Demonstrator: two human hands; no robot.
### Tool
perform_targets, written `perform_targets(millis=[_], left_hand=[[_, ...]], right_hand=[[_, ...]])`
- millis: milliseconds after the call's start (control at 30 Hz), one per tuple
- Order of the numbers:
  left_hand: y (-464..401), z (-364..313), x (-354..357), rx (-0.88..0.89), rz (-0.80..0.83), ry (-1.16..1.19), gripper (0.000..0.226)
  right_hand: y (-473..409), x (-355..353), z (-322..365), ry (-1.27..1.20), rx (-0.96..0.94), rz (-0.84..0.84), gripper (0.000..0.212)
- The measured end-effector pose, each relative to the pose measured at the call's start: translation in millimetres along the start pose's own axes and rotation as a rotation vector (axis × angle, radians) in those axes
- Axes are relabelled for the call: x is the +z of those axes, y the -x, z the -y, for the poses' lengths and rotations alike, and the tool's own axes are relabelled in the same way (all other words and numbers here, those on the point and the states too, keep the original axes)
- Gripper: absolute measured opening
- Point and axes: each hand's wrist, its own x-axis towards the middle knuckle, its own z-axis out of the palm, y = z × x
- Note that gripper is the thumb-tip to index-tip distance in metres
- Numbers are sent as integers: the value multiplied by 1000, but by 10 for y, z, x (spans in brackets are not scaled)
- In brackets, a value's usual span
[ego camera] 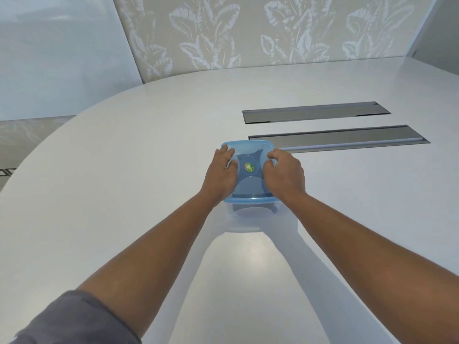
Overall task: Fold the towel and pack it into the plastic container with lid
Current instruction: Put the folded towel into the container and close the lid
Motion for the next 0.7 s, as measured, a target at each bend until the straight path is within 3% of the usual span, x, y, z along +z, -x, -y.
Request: perform_targets(millis=[167,267,367,500,700], left_hand=[[91,-60,-3,-114,-157,222,28],[88,-75,-6,-270,-131,356,27],[71,-71,4,-428,-80,565,29],[81,5,1,-518,-43,782,32],[60,74,-18,-577,-50,916,33]], right_hand=[[22,-50,-71,-307,201,29,31],[51,-66,-108,-544,356,130,33],[46,-85,-136,-690,397,208,44],[34,-89,-168,-913,490,303,22],[6,-56,-168,-982,535,327,19]])
